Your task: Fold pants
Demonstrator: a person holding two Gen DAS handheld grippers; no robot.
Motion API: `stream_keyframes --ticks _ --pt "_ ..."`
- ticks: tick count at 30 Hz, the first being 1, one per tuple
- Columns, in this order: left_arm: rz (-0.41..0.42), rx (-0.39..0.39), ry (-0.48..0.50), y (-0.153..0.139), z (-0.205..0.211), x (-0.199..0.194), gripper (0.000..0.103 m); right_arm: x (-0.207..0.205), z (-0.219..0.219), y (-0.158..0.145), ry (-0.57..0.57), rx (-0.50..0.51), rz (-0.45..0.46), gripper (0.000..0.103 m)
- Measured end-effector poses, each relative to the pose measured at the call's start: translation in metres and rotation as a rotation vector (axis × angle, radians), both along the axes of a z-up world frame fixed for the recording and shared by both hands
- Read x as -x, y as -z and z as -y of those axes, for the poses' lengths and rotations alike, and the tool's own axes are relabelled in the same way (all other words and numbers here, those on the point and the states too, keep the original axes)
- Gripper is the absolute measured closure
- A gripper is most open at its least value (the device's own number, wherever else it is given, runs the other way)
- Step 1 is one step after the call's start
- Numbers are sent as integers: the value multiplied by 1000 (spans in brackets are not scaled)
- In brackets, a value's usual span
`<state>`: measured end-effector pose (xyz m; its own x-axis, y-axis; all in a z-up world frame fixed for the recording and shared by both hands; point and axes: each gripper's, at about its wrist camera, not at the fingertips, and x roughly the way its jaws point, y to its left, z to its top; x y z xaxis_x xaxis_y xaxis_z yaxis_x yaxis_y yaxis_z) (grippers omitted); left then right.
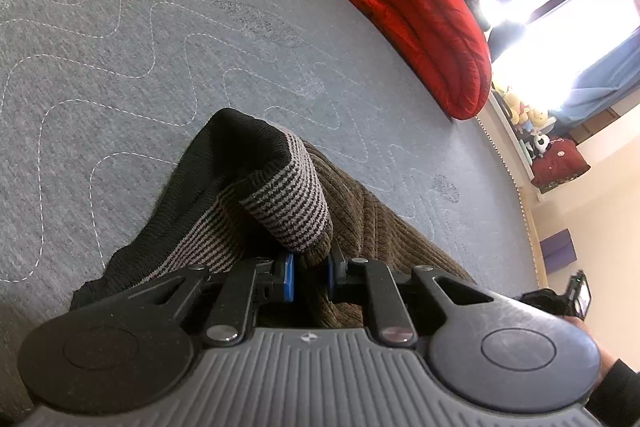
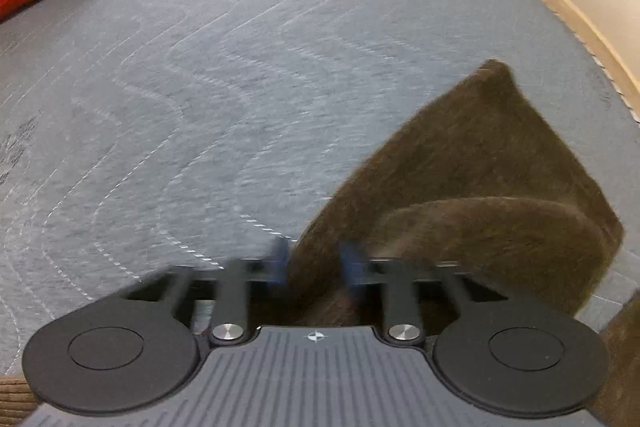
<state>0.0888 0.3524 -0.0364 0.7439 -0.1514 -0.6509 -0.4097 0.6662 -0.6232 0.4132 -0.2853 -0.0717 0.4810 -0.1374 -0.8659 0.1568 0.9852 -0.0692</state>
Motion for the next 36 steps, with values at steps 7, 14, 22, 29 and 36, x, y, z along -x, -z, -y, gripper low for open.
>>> stream_keyframes --ticks 7,14,22,29,36 --pt "40 -6 4 -11 -2 9 92 83 62 -76 103 -230 232 96" --pt "44 -84 2 -60 3 54 93 260 117 -116 191 -323 412 97" --pt "-199 -430 -141 -77 36 73 71 344 158 -33 307 -351 83 95" --pt "30 -512 124 -83 96 67 66 326 190 -72 161 -255 309 85" --pt "-152 -221 378 -17 124 29 62 257 145 -48 -105 -167 254 63"
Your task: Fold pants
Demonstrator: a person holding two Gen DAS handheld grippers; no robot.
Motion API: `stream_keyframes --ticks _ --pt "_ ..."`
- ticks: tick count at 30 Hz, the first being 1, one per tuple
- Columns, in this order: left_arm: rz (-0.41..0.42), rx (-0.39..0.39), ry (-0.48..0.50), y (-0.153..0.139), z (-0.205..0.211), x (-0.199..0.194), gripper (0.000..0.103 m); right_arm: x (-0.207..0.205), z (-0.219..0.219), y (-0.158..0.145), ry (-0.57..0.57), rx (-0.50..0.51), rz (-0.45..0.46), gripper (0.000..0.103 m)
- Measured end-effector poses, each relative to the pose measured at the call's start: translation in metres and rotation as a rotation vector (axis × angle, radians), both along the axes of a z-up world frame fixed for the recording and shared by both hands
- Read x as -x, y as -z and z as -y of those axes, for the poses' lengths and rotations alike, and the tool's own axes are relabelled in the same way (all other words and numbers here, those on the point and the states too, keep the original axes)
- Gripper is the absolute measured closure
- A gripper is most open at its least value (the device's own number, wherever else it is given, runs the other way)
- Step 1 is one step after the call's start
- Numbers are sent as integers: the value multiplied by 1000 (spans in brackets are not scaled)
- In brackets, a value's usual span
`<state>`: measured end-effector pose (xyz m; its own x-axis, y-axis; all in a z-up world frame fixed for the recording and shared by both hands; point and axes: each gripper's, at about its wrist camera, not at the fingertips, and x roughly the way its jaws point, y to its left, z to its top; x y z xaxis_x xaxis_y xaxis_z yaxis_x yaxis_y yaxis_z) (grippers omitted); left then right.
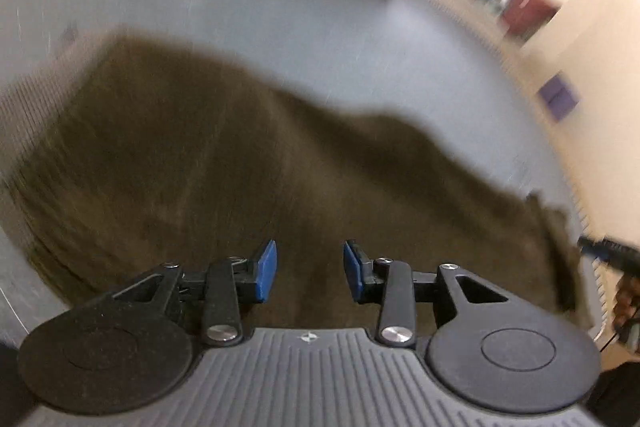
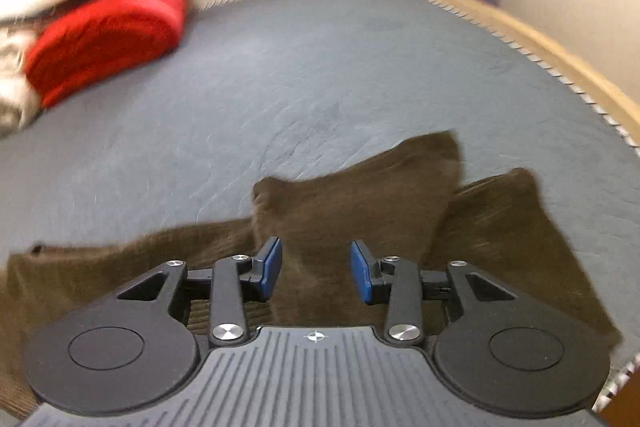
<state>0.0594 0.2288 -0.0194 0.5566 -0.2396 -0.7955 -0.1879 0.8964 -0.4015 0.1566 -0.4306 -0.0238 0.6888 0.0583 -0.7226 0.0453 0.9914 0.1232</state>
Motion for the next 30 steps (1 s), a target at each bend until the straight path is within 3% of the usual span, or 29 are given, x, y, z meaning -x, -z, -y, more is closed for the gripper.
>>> stream_keyframes --ticks 1,3,11,13,14,16,20,22,26,30 --pt "-33 -11 -2 7 3 -2 62 -11 -10 4 -15 15 -38 63" --pt "-21 -12 -12 9 3 -4 61 -25 -21 11 -57 53 -51 62" --pt "-20 6 -29 13 -1 -4 60 -34 -56 38 -180 269 -141 61" --pt "-18 -5 -25 12 -3 -5 60 -31 -55 36 -176 282 -111 90" --pt "-17 -10 -23 13 -2 -6 60 -28 -49 30 -149 266 -84 95" --pt "-14 -17 -21 14 1 -6 59 -21 -31 17 -53 195 -16 96" --pt "-11 -21 -22 11 7 -7 59 24 42 -9 277 25 97 96" --pt "-11 -15 -26 11 9 -8 58 57 88 -3 449 -87 61 96" --pt "-12 -3 -30 12 6 -8 57 95 140 37 528 -288 -131 95" --pt "-9 5 -35 13 4 -8 52 104 161 48 561 -337 -116 83"
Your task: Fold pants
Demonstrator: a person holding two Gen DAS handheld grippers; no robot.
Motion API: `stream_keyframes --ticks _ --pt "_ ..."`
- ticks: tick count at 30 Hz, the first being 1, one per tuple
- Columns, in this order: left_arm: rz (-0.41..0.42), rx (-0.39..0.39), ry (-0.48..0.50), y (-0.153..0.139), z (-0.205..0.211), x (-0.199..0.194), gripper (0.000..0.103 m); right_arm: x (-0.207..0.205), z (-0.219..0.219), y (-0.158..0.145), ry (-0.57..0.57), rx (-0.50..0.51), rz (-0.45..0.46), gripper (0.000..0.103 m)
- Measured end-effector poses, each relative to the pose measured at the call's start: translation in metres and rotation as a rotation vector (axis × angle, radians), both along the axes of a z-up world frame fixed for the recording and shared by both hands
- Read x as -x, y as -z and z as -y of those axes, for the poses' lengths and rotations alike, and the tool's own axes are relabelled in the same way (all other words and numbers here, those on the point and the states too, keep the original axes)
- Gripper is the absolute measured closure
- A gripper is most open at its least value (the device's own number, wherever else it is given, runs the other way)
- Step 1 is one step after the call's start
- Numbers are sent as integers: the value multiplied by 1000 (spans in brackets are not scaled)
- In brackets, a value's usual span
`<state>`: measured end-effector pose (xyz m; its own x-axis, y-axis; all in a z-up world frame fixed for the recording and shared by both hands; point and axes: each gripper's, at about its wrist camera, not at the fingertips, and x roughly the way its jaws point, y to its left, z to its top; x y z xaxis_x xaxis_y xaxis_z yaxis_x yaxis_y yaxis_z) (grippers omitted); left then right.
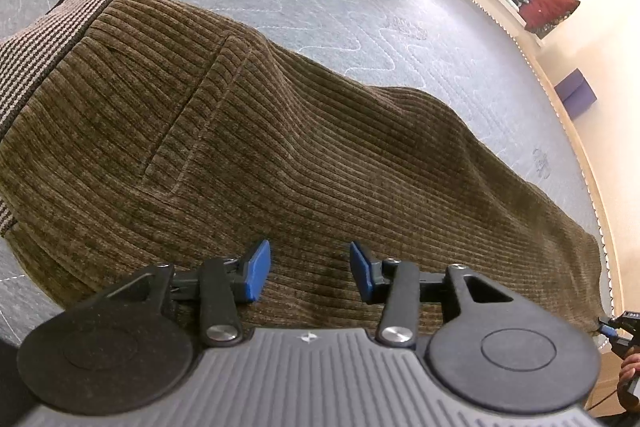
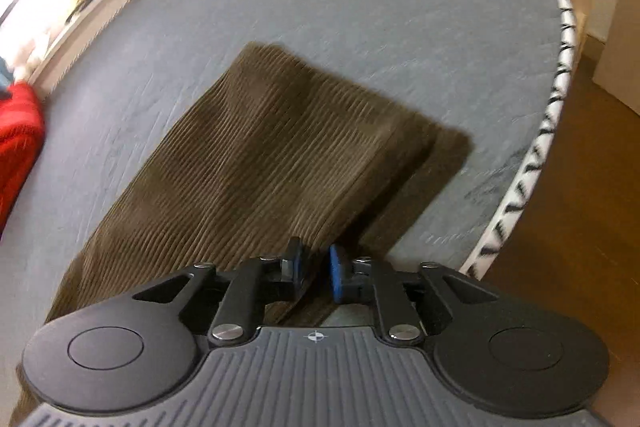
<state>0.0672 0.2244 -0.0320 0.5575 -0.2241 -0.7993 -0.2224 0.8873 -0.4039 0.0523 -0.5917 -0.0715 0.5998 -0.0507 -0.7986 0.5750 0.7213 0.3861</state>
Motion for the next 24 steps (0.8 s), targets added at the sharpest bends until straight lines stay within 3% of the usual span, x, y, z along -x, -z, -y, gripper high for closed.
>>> stream_keyframes --ticks 3,8,9,11,13,15,18,20,24 --pt "6 -21 14 0 3 1 51 -6 22 10 104 -91 26 73" --pt "10 -25 11 -1 4 2 50 -20 47 26 265 -186 37 73" --pt "10 -27 11 -1 4 2 49 -21 49 25 286 -178 40 89" --pt "17 -35 12 -3 6 4 49 -18 48 15 314 -130 67 93" --pt "35 -44 19 -5 9 6 49 -8 46 -4 359 -50 159 96" --pt "60 -55 37 -8 13 8 49 -2 47 -10 381 1 190 96" --pt "87 -71 39 -12 14 11 49 -2 56 17 423 -41 25 95" --pt "132 -84 13 -20 10 15 49 6 62 25 451 -105 29 95" --pt "275 -171 -117 -46 -8 31 49 6 52 9 402 -4 48 75"
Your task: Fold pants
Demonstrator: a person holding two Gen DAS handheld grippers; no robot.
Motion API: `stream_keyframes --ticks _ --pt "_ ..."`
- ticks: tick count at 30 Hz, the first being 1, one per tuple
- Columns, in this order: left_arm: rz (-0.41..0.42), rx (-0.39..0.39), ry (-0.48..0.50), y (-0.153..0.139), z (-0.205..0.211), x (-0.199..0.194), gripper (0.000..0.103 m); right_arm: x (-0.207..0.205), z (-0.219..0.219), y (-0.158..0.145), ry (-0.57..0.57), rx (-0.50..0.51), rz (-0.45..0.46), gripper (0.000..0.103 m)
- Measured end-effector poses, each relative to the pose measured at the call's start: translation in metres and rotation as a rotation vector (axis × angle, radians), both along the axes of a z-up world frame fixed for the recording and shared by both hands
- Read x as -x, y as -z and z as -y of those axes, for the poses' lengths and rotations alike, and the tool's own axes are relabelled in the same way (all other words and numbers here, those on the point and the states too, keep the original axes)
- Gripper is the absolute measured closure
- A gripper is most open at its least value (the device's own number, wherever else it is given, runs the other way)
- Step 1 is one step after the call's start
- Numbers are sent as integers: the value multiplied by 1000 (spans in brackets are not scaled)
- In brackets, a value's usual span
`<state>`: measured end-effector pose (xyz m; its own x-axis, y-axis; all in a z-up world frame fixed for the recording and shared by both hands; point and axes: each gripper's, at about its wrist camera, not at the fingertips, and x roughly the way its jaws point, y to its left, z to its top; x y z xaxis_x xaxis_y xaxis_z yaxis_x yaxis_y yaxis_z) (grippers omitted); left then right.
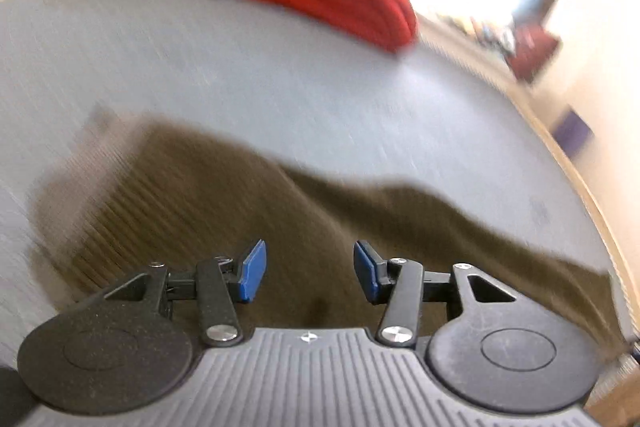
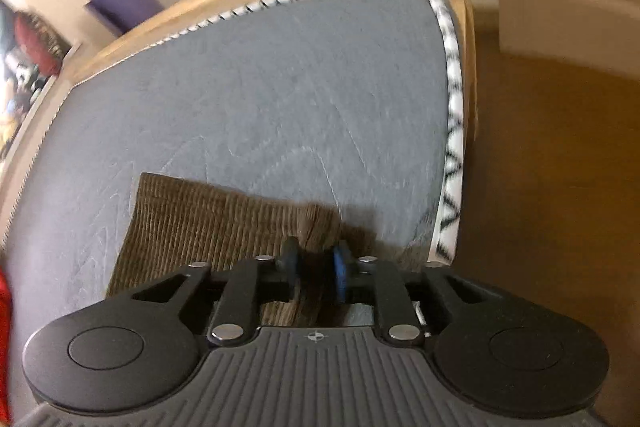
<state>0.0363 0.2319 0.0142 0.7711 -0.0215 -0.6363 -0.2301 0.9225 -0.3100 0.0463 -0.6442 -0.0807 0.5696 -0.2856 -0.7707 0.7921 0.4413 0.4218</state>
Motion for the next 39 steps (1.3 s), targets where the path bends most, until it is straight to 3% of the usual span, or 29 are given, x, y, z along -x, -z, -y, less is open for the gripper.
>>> stream_keyframes --ticks 3,5,6,7,8,9,10,11,13,14,16,19,23,24,25,26,27,28,33,39 --pt "49 -42 -105 -12 -18 7 50 5 2 -2 -9 16 -4 68" --pt "-9 -35 -213 -9 -37 6 54 5 3 4 -11 -10 -14 68" --pt "-143 -8 -311 0 -50 1 64 6 4 7 -8 -28 -20 68" --pt "-276 67 -404 15 -67 -1 99 7 4 8 -5 -42 -27 68" --pt "-331 202 -491 30 -86 5 101 9 2 7 -3 -55 -32 68" --pt "-301 284 -525 34 -95 11 101 9 0 8 -4 -66 -38 68" --pt "-297 270 -517 31 -95 10 101 9 0 8 -6 -71 -42 68" --pt "-277 203 -495 24 -86 8 101 8 -1 9 -7 -72 -47 66" --pt "-191 76 -427 10 -63 9 81 8 -2 9 -12 -69 -54 63" --pt "-154 28 -387 4 -49 8 77 8 -3 9 -14 -67 -56 63" --pt "-62 -76 -252 -7 -19 6 73 10 -2 9 -10 -73 -53 61" --pt "-8 -153 -11 -5 26 1 71 17 3 11 21 -108 -28 59" --pt "-40 -199 352 15 93 -3 65 28 12 16 61 -181 39 58" --pt "-107 -214 436 28 108 -5 53 30 13 16 68 -190 49 58" --pt "-196 -242 501 45 123 -6 50 31 14 17 73 -198 55 58" --pt "-223 -315 536 59 135 -2 48 32 16 19 77 -210 59 57" --pt "-173 -384 552 59 144 3 45 33 17 20 82 -220 63 56" --pt "-172 -426 568 60 150 3 45 33 17 21 86 -228 70 55" --pt "-187 -309 537 57 127 -8 44 29 20 27 90 -267 106 54" --pt "-181 -334 541 62 137 -7 44 15 18 26 83 -217 97 53"
